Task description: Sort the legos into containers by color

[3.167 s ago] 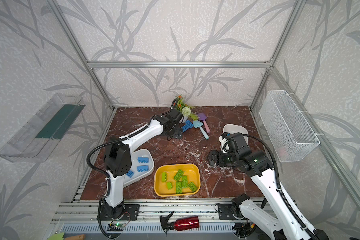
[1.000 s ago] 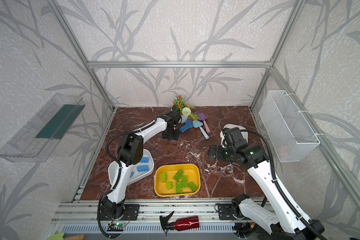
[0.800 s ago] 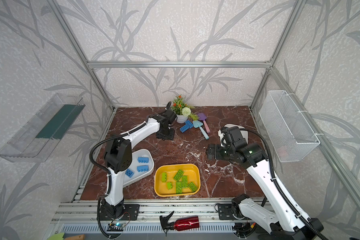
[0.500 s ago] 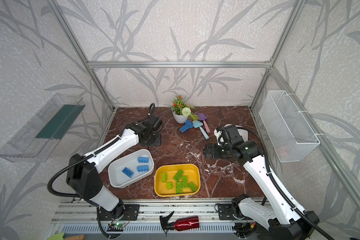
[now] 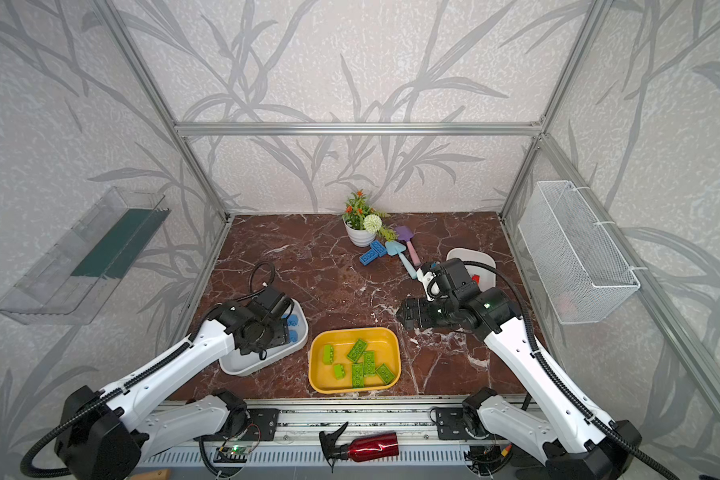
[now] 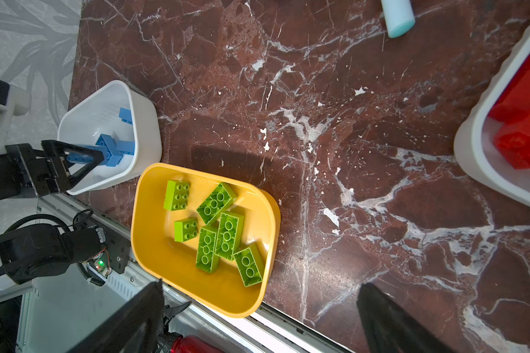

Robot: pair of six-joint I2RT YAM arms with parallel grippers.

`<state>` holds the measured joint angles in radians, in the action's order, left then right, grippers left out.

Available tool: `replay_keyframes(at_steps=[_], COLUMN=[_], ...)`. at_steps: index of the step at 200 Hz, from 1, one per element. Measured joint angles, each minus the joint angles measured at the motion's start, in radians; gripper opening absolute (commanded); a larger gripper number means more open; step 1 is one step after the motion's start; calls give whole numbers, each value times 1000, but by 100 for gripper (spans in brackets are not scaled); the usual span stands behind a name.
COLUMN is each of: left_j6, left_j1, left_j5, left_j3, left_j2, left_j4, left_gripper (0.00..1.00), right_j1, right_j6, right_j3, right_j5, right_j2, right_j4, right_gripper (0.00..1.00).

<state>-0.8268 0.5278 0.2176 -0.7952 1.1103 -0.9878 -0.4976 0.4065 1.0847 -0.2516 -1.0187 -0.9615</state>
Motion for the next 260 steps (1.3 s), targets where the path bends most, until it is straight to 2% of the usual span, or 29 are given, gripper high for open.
replay_keyframes(at_steps=[24,48,95,122,142,163,211,260], left_j6=[8,64,242,342,413,473,521,539], left_j1=[-6,-7,-4,9,17,21,22,23], left_j5=[2,7,-8,-32,-52,-81,-158,-216], left_j3=[-50,-177,-502,-633,-722,-806,-959,-1217], left_j2=[35,128,439,607,725,836,1025,1223], left_j4=[1,15,70,138,192,260,402,440], left_gripper=[99,99,95,90,83,82,81,81], right_j1=[-1,-1,-1,-1,7,23,74,148], right_j6=[12,17,21,23,30,35,33,19], right_j3=[-1,-1,0,5,11,14,66,98], right_j5=[11,28,64,90,103,106,113,111], right_j2=[31,54,58,58,57,55,13,-17], right_j4=[0,-2,-18,-41,-54,-63,-92,-106], right_gripper=[99,99,99,99,99,99,99,99])
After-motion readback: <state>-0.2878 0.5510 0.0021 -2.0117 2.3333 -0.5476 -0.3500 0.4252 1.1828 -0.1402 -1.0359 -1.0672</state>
